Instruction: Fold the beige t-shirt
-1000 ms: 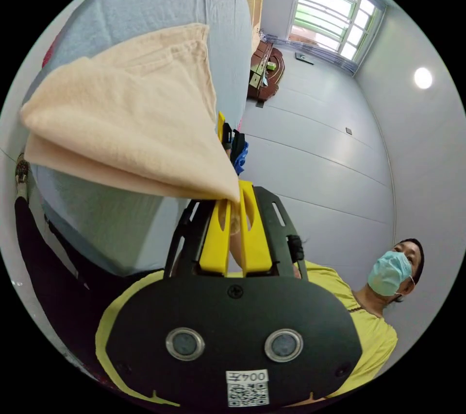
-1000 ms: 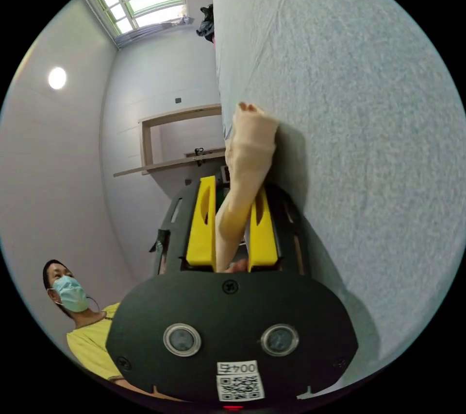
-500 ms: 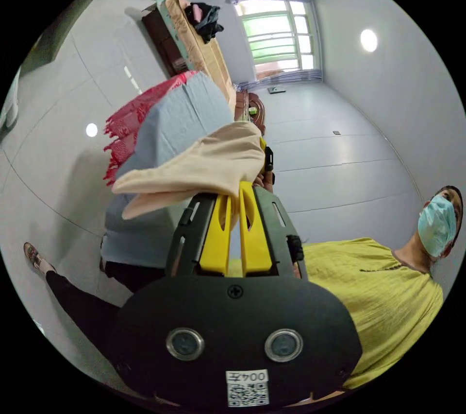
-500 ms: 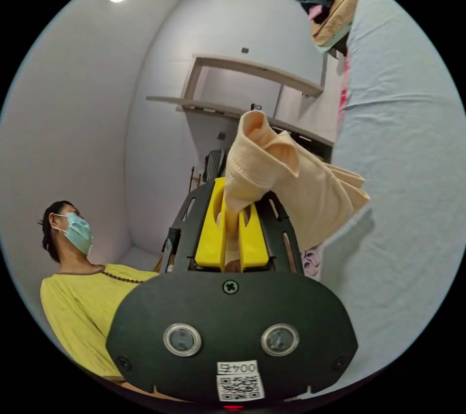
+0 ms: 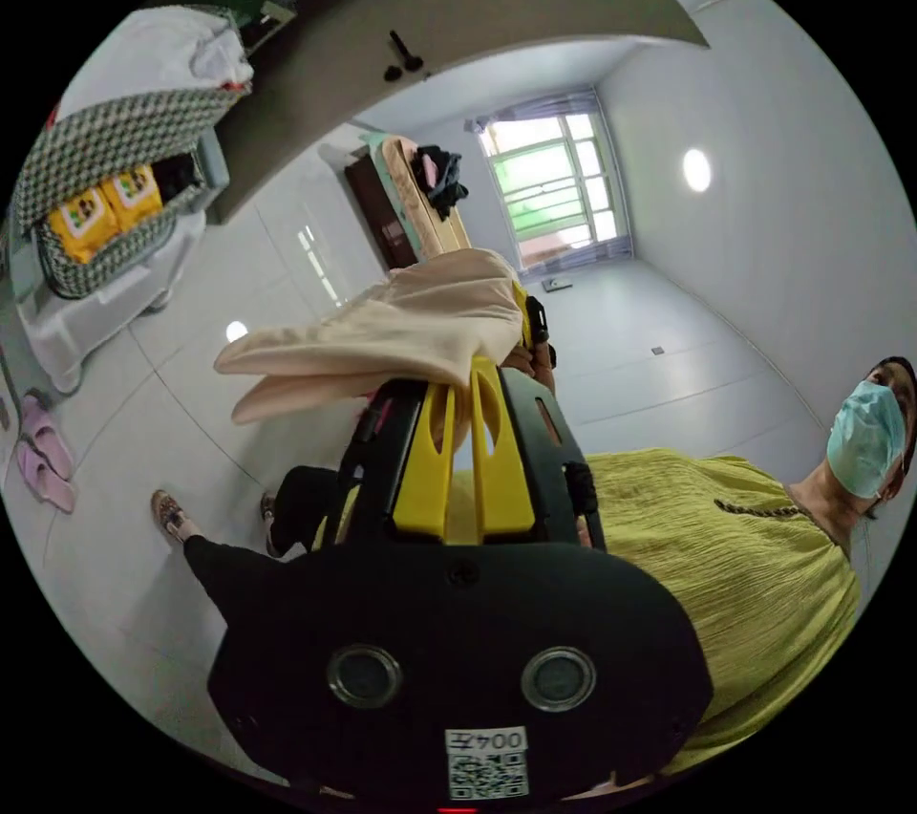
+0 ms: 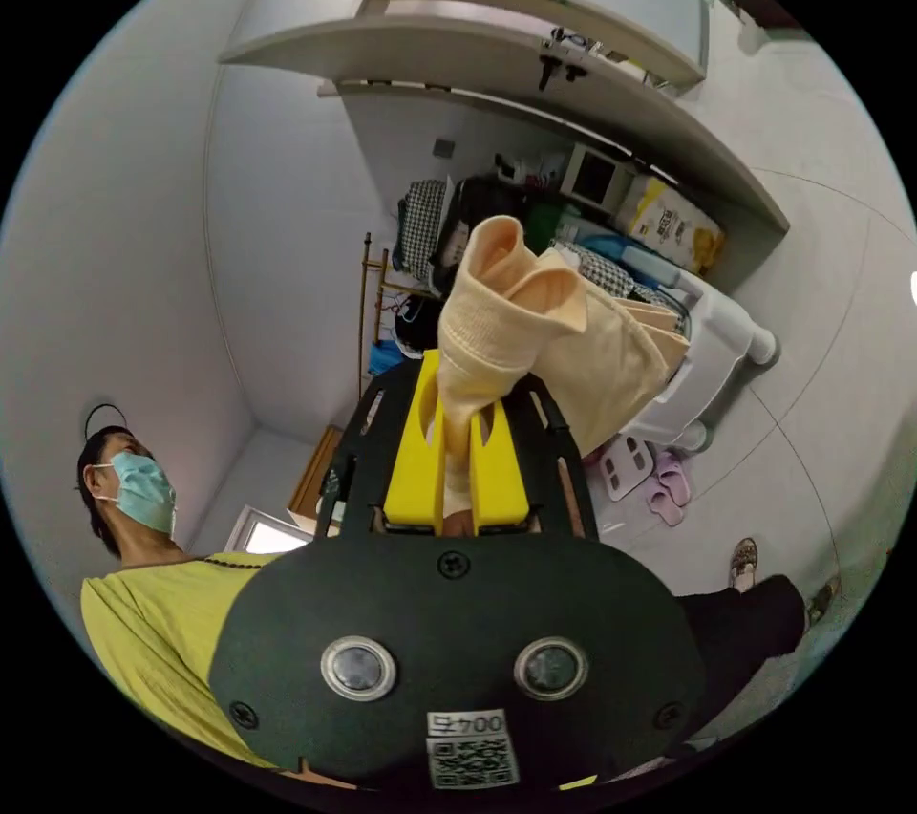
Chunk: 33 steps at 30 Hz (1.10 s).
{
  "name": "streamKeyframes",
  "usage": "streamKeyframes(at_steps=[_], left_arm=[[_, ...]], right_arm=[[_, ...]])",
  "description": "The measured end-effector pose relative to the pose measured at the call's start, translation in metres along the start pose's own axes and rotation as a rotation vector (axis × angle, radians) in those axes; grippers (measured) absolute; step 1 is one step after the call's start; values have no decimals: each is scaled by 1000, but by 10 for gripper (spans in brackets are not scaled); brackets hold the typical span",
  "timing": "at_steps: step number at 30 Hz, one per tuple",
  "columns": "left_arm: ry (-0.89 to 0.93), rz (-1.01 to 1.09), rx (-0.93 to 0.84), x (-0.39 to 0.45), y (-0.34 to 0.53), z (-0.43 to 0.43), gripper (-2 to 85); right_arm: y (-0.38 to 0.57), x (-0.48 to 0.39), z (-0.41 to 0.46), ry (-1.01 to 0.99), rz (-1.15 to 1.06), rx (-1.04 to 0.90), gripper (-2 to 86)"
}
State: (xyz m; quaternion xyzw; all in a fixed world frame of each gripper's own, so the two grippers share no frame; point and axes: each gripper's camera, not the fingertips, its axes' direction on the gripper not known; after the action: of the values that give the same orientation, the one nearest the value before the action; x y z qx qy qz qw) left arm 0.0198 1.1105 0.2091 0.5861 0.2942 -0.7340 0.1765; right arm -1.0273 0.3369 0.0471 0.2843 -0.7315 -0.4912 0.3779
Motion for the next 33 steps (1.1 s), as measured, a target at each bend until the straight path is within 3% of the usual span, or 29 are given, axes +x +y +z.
streamKeyframes(at_steps=[10,15,19,25,29,33], left_arm=[[47,-107,204,-13,-91,-182,43],[19,-126,311,-4,-190,-282,42],[-38,-46,354,28,-268,-355,43],[-114,-66,296,28,-341,-436,47],[-234,-251,104,-45,-341,-445,47],[-153,-428,14,-97,-315,-449,42]], right_arm=[[-155,137,357,6,-41,-216,40],[-252,210,529,-12,-26,-278,39],[-327,222,664,-25,-181,-287,39],[-347,325,805,128,-233,-276,37],[-311,481,891,310,-63,-383,39],[-277,582,931,368,126,-396,40]])
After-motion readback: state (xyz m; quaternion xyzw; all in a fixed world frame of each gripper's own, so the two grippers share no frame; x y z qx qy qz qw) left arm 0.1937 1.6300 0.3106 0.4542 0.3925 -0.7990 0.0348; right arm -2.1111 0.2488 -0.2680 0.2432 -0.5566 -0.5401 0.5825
